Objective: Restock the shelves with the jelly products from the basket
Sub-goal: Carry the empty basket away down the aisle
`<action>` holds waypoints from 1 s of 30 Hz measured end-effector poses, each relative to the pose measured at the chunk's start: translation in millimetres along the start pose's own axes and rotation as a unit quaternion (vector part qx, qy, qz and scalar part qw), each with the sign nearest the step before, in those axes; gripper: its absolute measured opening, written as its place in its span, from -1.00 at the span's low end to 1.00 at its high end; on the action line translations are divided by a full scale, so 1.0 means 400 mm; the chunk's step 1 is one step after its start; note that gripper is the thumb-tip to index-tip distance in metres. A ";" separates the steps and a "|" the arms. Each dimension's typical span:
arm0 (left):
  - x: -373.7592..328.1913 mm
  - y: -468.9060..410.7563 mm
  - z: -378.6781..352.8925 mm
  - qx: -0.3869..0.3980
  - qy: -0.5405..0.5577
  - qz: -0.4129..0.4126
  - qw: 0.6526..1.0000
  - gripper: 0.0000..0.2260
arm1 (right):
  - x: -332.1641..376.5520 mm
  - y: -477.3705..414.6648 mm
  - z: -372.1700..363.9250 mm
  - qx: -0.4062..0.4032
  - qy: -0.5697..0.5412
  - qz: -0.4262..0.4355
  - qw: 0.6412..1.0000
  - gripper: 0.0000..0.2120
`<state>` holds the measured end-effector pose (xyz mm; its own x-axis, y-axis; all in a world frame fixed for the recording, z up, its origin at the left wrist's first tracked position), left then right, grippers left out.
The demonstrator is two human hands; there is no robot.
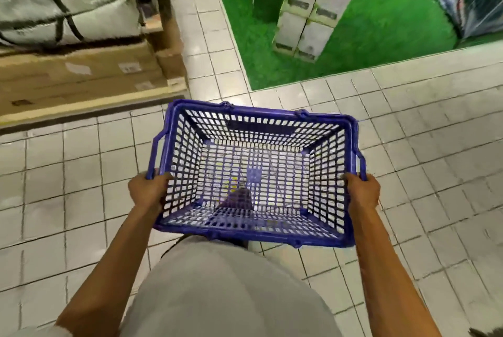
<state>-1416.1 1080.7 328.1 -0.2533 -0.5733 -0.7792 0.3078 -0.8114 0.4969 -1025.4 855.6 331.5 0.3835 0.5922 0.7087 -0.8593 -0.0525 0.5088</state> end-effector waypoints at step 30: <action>-0.859 -0.645 -0.938 -0.132 0.060 0.096 0.985 -0.80 | 1.256 -1.004 -0.897 0.124 0.131 0.064 0.982 -0.81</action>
<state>-1064.2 1529.7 324.3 -0.0623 -0.6833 -0.7275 0.5705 -0.6225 0.5358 -609.0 1462.7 308.0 0.1494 0.7524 0.6415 -0.7740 -0.3147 0.5494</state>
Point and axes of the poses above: each hand's wrist, its own y-axis away from the middle knuckle, its own z-axis out of the back of the hand, x = y × z, the point moved 2 cm from there along -y, towards the middle knuckle, and after that the axes turned 3 degrees about -z, right-handed, at the moved point
